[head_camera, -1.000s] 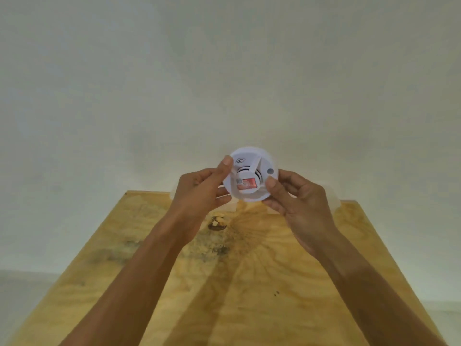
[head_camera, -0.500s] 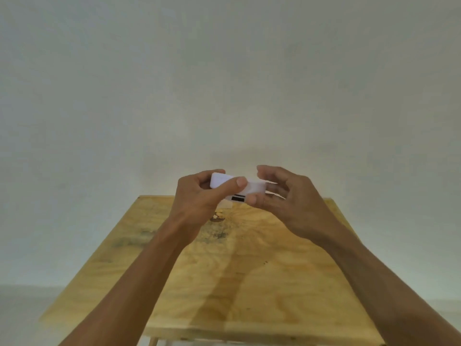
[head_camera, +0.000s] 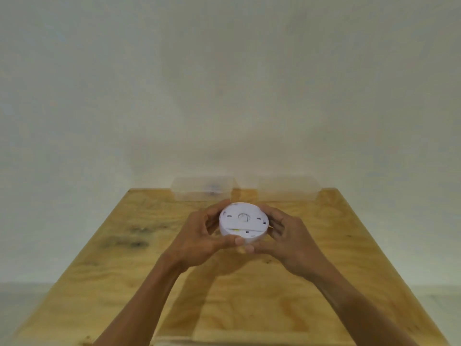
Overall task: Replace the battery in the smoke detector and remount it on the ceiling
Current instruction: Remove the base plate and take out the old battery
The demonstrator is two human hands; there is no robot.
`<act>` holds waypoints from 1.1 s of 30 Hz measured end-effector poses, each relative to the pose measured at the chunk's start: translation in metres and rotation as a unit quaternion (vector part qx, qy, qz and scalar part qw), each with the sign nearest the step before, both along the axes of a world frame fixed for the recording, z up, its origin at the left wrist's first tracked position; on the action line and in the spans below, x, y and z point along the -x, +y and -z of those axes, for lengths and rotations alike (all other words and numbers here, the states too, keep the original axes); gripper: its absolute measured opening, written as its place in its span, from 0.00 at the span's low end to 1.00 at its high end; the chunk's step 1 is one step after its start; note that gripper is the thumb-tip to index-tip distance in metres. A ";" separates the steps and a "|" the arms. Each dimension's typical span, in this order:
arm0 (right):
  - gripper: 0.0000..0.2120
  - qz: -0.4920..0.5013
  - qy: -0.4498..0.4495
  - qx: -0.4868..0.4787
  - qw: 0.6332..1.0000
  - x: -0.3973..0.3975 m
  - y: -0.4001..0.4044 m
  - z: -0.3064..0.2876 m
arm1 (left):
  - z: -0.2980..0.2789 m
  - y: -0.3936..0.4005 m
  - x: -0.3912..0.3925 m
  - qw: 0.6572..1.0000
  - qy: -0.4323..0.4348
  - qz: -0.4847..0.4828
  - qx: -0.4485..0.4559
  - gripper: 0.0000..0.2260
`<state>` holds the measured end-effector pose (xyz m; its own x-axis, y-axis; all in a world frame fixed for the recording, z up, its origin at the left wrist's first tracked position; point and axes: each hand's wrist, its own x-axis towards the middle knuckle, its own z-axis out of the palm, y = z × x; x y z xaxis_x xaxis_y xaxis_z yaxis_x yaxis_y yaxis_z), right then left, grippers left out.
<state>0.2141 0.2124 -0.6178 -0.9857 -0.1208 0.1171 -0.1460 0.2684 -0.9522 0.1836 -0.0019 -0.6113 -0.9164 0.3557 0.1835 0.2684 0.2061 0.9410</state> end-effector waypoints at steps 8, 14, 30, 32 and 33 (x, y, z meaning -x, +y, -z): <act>0.44 0.028 -0.009 -0.004 1.000 0.012 -0.004 0.058 | 0.049 0.003 0.011 0.999 -0.034 0.034 0.010 0.30; 0.44 0.036 -0.007 -0.013 0.999 0.015 -0.004 0.067 | 0.056 0.001 0.017 0.998 -0.030 0.033 0.035 0.34; 0.33 -0.066 0.061 -0.311 0.946 0.041 -0.017 0.025 | 0.047 -0.001 0.023 0.995 0.002 -0.006 0.104 0.42; 0.33 -0.078 0.062 -0.316 0.943 0.043 -0.022 0.024 | 0.052 -0.007 0.022 0.995 0.003 -0.019 0.093 0.41; 0.33 -0.083 0.062 -0.317 0.943 0.043 -0.024 0.025 | 0.056 -0.009 0.022 0.996 0.003 -0.028 0.086 0.40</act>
